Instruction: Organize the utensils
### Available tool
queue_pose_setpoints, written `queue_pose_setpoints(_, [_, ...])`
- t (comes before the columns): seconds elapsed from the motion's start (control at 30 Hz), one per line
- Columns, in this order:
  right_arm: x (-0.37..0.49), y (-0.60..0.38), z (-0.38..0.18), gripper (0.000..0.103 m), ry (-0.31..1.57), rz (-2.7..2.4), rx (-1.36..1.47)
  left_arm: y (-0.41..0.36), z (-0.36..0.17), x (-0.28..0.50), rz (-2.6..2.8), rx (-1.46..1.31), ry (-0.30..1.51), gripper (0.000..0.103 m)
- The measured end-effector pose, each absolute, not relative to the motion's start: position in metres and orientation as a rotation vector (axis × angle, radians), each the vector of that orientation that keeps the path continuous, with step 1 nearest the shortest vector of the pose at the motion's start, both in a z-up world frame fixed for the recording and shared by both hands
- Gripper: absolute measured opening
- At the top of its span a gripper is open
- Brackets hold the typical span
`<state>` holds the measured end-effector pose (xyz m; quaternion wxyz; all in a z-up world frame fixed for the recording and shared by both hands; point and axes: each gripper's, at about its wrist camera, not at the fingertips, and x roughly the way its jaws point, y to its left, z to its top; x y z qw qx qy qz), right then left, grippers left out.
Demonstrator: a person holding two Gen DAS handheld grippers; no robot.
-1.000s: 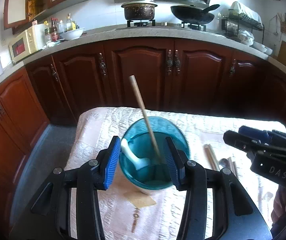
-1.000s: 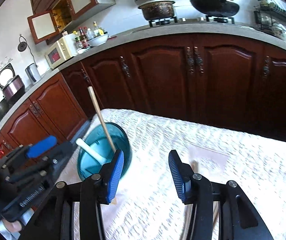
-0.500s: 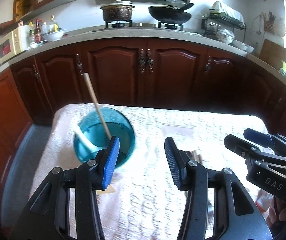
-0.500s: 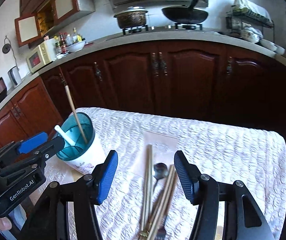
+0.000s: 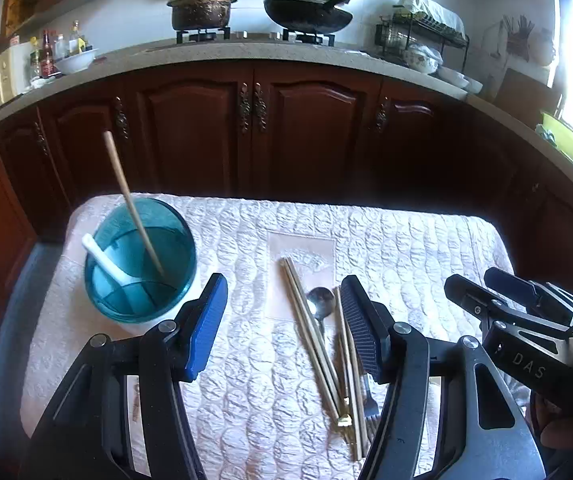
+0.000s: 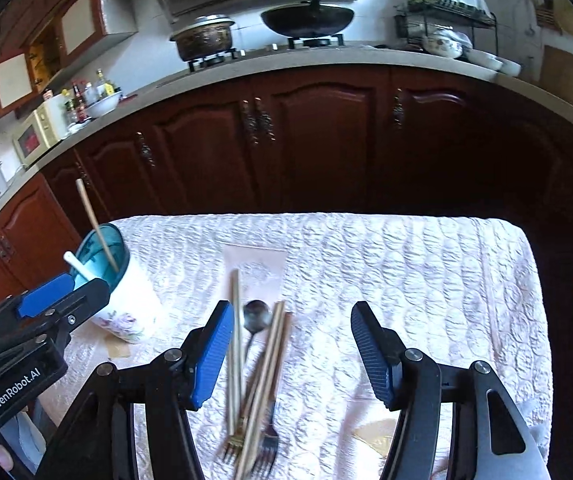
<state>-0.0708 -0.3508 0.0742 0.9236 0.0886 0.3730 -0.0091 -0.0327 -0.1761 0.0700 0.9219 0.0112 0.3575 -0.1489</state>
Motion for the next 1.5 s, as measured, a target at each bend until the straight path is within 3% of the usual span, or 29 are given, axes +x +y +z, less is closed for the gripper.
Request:
queue_pose_setpoints(0.8, [-0.074,-0.376,0.051,0.059,0.807,-0.075,0.215,-0.184,0.054,-0.031,-0.323,0.006,0.767,0.059])
queue_pose_setpoints(1.5, [-0.050,-0.377,0.010,0.059,0.900,0.007,0.260,-0.169,0.001,-0.011,-0.268,-0.023,0.912,0.059])
